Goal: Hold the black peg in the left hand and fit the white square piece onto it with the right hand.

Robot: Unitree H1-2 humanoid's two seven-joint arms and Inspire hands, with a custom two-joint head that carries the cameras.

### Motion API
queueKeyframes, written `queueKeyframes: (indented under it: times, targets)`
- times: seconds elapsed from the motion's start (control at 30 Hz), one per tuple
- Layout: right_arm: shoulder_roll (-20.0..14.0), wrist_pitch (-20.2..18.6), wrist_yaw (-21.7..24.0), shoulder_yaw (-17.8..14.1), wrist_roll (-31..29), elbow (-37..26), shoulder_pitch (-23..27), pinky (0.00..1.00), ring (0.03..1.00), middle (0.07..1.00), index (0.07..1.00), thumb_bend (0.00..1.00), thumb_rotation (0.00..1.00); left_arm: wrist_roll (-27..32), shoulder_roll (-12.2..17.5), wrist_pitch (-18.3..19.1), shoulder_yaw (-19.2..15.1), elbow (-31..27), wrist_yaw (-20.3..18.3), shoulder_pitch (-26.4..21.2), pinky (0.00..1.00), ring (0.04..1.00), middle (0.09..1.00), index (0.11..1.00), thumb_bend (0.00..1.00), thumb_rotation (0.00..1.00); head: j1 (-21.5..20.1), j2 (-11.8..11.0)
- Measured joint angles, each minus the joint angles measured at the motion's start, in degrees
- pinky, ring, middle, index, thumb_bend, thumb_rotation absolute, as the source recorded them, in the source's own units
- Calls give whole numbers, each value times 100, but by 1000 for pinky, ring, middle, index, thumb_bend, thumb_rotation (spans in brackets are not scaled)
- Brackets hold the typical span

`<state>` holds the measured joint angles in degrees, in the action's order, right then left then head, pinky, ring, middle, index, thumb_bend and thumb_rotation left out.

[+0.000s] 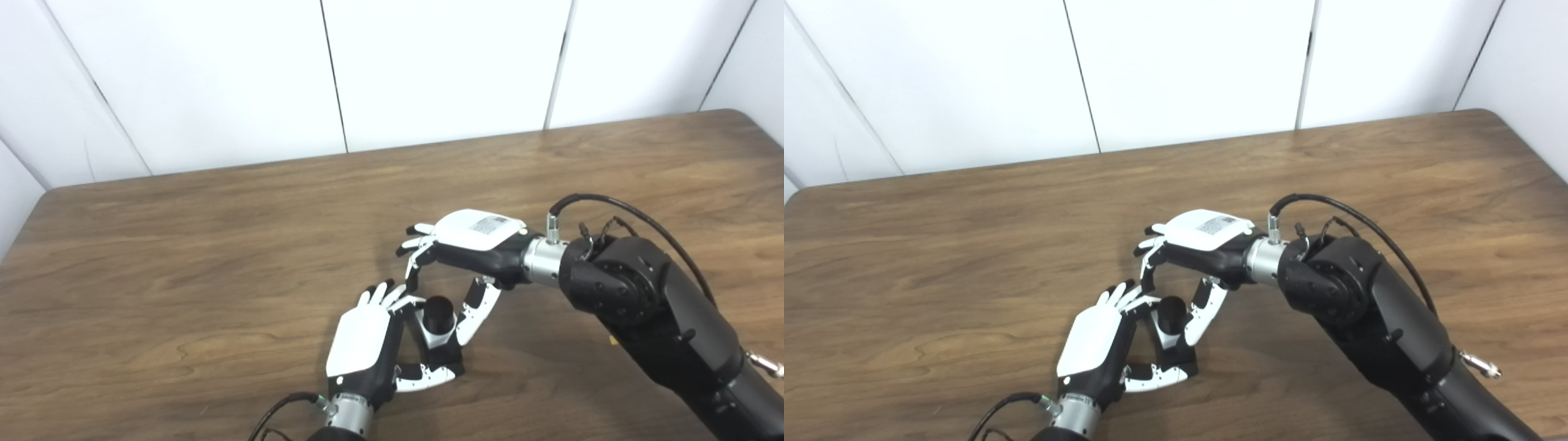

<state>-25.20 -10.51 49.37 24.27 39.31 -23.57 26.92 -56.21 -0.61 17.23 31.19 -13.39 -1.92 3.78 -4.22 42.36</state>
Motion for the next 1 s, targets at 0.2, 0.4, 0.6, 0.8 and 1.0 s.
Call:
queueKeyframes:
  times: [0.2, 0.4, 0.6, 0.8, 1.0]
  targets:
    - [0, 3, -1, -4, 0, 0, -4, 954, 1000, 918, 665, 1000, 355, -35, -4, 0, -2, 0, 2, 0, 971, 969, 909, 766, 850, 382, 18, -9]
    - [0, 6, -1, -3, 5, 4, -6, 954, 1000, 918, 664, 1000, 355, -28, -8, 0, -18, -1, -42, 1, 972, 967, 907, 816, 875, 418, 35, -9]
    - [0, 6, -6, -4, 15, 38, -6, 947, 1000, 915, 661, 1000, 369, -22, -11, -14, -35, -1, -34, 1, 973, 964, 906, 829, 914, 455, 26, -35]
    - [0, 26, -30, -13, 26, 140, -6, 944, 1000, 915, 659, 1000, 371, 33, -13, -18, -52, -4, -96, 0, 993, 973, 917, 850, 976, 516, 26, -44]
    - [0, 31, -46, -82, 16, 152, -7, 944, 1000, 916, 657, 1000, 374, 74, 3, -23, -70, -64, -283, 0, 994, 970, 918, 887, 1000, 622, 44, -44]
